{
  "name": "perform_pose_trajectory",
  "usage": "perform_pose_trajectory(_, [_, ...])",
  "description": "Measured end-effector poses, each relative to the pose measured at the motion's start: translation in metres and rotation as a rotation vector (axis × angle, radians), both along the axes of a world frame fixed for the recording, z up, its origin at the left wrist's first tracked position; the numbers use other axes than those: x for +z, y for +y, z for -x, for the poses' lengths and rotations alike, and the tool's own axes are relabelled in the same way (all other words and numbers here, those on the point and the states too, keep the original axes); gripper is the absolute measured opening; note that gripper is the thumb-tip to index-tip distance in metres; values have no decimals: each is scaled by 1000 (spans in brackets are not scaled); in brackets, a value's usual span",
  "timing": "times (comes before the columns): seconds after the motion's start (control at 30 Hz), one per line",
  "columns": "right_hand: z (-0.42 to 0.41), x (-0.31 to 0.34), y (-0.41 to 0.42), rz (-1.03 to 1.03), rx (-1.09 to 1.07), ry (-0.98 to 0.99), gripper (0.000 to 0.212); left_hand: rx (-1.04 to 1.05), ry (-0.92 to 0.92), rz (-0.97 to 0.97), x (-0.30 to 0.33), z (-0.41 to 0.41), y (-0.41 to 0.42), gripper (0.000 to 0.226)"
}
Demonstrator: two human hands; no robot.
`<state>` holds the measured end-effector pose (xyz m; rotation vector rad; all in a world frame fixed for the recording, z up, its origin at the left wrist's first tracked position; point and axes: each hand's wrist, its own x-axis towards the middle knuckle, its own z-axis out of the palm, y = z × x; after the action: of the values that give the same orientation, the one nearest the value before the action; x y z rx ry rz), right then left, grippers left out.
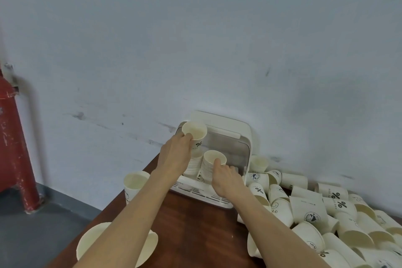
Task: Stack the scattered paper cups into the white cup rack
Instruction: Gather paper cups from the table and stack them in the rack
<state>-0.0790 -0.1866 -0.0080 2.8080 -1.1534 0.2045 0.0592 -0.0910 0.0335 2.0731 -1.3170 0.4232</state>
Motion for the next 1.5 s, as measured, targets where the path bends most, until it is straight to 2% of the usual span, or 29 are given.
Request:
perform_pose_trajectory(0.13, [1, 1, -1, -6, 15, -4, 30, 44, -47, -151, -13, -6, -10, 19])
perform_pose_trajectory(0.43, [-2, -5, -3, -16, 34, -77, 31, 68, -107, -313, -21, -8, -18, 18])
perform_pose_trajectory(0.6, [0, -8, -2, -4, 44, -88, 37, 49, -119, -342, -30, -3, -17, 19])
perform_pose_trajectory(0.8, [2, -3, 0, -57, 16, -63, 42, 9, -41, -372, -30, -3, -16, 18])
perform_pose_trajectory(1.03, [16, 16, 21, -50, -19, -135, 53, -2, 75, -288, -26, 16, 6, 43])
perform_pose_trajectory(1.27, [64, 33, 59, -103, -6, -263, 34, -82, 201, -112, -20, 61, 53, 33])
perform_pose_trajectory(1.5, [149, 41, 100, -137, -101, -361, 39, -151, 290, -79, -24, 104, 98, 33])
